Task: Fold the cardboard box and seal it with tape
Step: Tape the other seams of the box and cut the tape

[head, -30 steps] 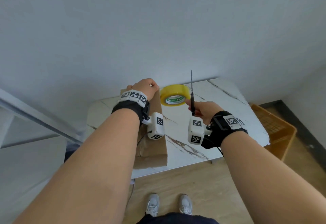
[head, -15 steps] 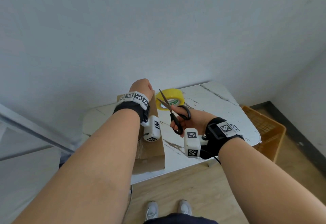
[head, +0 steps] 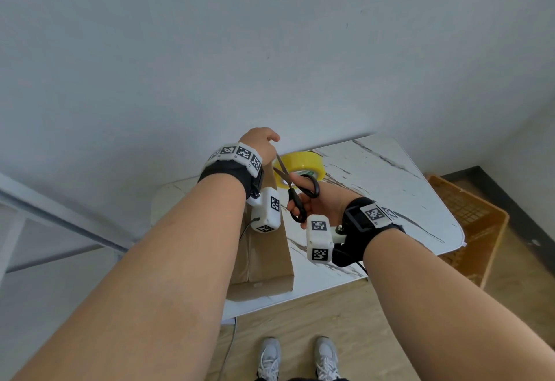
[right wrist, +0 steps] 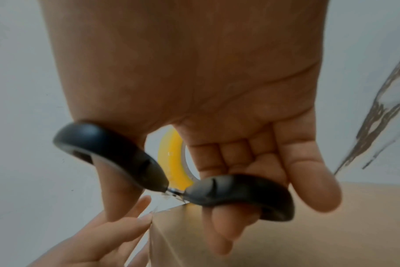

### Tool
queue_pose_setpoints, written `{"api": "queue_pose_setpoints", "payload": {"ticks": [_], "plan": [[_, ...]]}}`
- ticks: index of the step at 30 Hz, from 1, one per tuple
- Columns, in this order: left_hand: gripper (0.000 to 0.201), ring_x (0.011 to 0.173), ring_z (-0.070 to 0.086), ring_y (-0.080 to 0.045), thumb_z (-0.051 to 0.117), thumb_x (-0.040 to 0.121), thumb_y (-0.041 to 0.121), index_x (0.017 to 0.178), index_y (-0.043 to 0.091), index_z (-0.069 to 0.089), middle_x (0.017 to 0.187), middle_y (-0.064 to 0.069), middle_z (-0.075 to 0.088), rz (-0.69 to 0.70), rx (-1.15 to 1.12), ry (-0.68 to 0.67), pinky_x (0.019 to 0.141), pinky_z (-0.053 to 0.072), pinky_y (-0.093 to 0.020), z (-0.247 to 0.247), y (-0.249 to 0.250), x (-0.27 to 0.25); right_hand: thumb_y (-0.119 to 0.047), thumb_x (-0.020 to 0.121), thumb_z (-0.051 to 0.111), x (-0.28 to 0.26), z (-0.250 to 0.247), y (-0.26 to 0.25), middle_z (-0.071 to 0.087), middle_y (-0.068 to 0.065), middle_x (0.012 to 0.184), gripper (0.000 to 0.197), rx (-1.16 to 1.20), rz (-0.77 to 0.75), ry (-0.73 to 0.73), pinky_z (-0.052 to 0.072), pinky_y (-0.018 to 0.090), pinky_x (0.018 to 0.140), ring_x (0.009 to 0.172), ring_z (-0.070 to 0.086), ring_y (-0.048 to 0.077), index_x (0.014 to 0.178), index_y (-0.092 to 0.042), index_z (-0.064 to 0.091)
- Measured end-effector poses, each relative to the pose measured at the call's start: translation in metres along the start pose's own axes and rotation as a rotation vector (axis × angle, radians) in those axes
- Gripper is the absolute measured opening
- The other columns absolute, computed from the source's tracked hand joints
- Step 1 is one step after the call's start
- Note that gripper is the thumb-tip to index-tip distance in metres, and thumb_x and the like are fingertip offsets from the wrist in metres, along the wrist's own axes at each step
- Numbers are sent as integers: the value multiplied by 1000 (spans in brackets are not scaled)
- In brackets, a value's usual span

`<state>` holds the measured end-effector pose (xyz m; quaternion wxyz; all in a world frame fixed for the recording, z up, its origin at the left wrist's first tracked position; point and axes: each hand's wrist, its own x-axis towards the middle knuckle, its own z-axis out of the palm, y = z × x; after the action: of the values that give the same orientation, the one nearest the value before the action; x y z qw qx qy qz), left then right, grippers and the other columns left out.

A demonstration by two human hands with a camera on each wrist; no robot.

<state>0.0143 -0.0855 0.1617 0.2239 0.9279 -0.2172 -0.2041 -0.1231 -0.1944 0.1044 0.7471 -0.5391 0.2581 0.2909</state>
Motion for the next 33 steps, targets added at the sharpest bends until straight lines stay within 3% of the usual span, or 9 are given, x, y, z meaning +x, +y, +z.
{"api": "queue_pose_setpoints", "payload": {"ticks": [2,5,8,11,13,16,19,25,33], "plan": [[54,135,39,-21,42,90,-2,139,21,47,150,-3,37,1,27,-63,103,36,-26,-2,5,4,-66,74,60,2,-1,-2,56,7,66,61,2,4,-7,42,29,62,58,50,19,71,-5,67],[52,140,32,-22,36,95,-1,143,17,41,155,-5,30,13,112,-147,109,29,-26,0,13,6,-65,74,60,4,-2,-4,55,7,65,60,-1,1,-9,41,28,61,55,49,18,72,-5,65],[40,131,43,-27,35,99,6,136,7,49,145,-13,43,-3,42,-154,105,34,-31,7,20,5,-63,79,58,4,-2,-8,54,7,64,59,1,-19,-10,40,29,62,55,49,19,72,-4,63],[32,107,51,-20,53,94,26,120,10,61,125,-4,54,5,100,-190,87,39,-28,9,21,5,-59,84,55,4,-3,-9,55,7,62,57,7,-45,-14,40,28,61,53,50,18,74,-4,62],[44,112,53,-20,70,82,35,120,16,62,126,-4,56,48,175,-190,86,39,-26,13,17,10,-53,90,51,2,-2,-8,57,5,58,49,36,-73,-21,43,26,56,49,52,16,80,-6,58],[57,120,54,-20,77,74,36,125,17,60,133,-2,56,38,174,-133,89,42,-27,15,10,13,-47,95,49,1,-1,-7,59,2,58,37,94,-104,-50,46,23,49,50,53,13,87,-12,54],[59,120,54,-20,78,73,37,125,17,60,133,-2,56,29,158,-131,87,41,-26,16,6,14,-49,94,48,2,1,-7,58,2,56,42,60,-100,-63,44,22,50,48,52,13,80,-9,55],[61,132,44,-20,76,76,32,131,15,57,143,-2,48,60,107,-134,105,35,-30,16,1,12,-46,97,46,5,4,-4,57,-1,52,45,84,-121,-79,44,19,46,46,50,10,72,-8,51],[52,129,48,-21,74,80,30,128,12,60,140,-5,52,99,58,-154,103,36,-28,16,-3,15,-47,96,45,10,2,2,49,0,53,47,47,-169,-58,41,18,46,46,46,10,70,-8,51]]}}
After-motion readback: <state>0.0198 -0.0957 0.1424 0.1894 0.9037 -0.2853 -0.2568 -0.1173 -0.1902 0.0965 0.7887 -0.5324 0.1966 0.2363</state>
